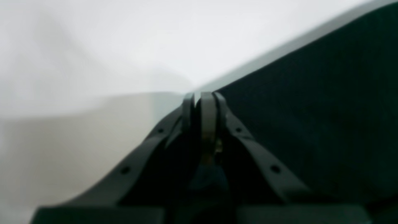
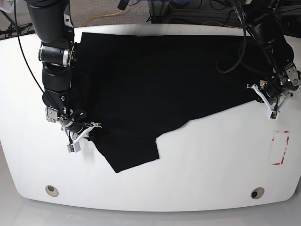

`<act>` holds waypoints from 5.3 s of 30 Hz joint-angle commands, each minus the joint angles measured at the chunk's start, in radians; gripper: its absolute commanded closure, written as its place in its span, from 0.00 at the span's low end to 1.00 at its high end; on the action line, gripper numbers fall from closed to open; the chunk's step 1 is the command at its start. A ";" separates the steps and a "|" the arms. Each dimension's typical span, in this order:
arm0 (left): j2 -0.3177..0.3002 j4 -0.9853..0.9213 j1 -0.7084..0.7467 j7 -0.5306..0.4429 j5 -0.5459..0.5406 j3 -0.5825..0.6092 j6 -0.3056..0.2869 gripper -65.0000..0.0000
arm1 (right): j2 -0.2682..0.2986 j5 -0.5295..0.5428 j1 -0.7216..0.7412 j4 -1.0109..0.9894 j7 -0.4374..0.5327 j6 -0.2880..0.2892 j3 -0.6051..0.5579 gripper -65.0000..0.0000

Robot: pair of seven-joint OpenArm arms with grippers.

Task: Fold the T-shirt properly

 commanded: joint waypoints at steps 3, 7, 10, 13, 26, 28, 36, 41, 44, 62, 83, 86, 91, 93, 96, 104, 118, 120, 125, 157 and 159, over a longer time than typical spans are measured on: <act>-0.020 0.176 0.007 -0.025 -0.016 0.015 0.001 0.98 | 0.010 -0.010 0.024 0.011 -0.019 0.002 0.001 0.97; -0.021 0.305 0.061 -0.025 -0.016 0.079 0.001 0.98 | 0.010 -0.010 0.022 0.011 -0.019 0.002 0.001 0.97; -0.021 0.393 0.102 -0.025 -0.016 0.103 0.001 0.98 | 0.010 -0.010 0.022 0.011 -0.019 0.002 0.001 0.97; -0.021 0.453 0.137 -0.025 -0.011 0.116 0.001 0.96 | 0.010 -0.010 0.022 0.011 -0.019 0.002 0.001 0.97; -0.026 0.526 0.291 -0.025 -0.017 0.156 0.001 0.53 | 0.010 -0.010 0.005 0.011 -0.019 0.002 0.001 0.97; 0.008 0.525 0.252 -0.025 -0.012 0.106 0.001 0.52 | 0.009 -0.010 0.002 0.011 -0.019 0.002 0.001 0.97; 0.026 0.334 0.067 -0.023 -0.008 -0.008 0.001 0.38 | -0.002 -0.010 0.001 0.011 -0.019 0.002 0.003 0.97; -0.011 0.138 -0.042 -0.021 -0.014 -0.097 0.001 0.32 | -0.008 -0.010 0.001 0.013 -0.019 0.002 0.003 0.97; -0.037 0.041 -0.096 -0.021 -0.011 -0.169 0.001 0.32 | -0.010 -0.010 0.001 0.013 -0.019 0.002 0.003 0.97; -0.136 -0.367 -0.254 -0.031 -0.017 -0.223 0.001 0.32 | -0.010 -0.010 0.002 0.013 -0.019 0.002 0.003 0.97; -0.133 -0.422 -0.306 -0.072 -0.017 -0.221 0.001 0.97 | -0.005 -0.008 -0.033 0.274 -0.156 0.003 0.004 1.00; -0.103 -0.335 -0.266 -0.072 -0.017 -0.221 0.001 0.97 | -0.008 -0.008 -0.064 0.412 -0.222 0.003 0.004 1.00; -0.064 -0.152 -0.213 -0.071 -0.014 -0.221 0.001 0.97 | -0.010 -0.008 -0.090 0.585 -0.320 0.003 0.004 1.00; -0.057 -0.120 -0.194 -0.071 -0.016 -0.218 0.001 0.97 | -0.010 -0.008 -0.090 0.611 -0.346 0.003 0.004 1.00; -0.055 -0.100 -0.182 -0.071 -0.017 -0.187 0.001 0.97 | -0.010 -0.008 -0.090 0.665 -0.372 0.003 0.004 1.00; -0.055 -0.091 -0.173 -0.072 -0.019 -0.186 0.001 0.97 | -0.010 -0.007 -0.145 0.858 -0.501 0.003 0.004 1.00; -0.058 0.028 -0.122 -0.072 -0.019 -0.184 0.001 0.97 | -0.050 0.022 -0.423 1.331 -0.776 0.011 0.131 1.00; -0.058 0.028 -0.107 -0.072 -0.019 -0.187 0.001 0.97 | -0.053 0.064 -0.459 1.371 -0.802 0.039 0.159 1.00; -0.058 0.051 -0.078 -0.072 -0.020 -0.186 0.001 0.97 | -0.053 0.141 -0.570 1.461 -0.834 0.063 0.204 1.00; -0.238 0.338 0.318 -0.026 -0.470 -0.189 0.001 0.55 | -0.050 0.180 -0.854 1.489 -0.834 0.065 0.222 1.00; -0.268 0.354 0.367 -0.026 -0.537 -0.189 0.001 0.55 | -0.051 0.180 -0.855 1.489 -0.834 0.065 0.222 1.00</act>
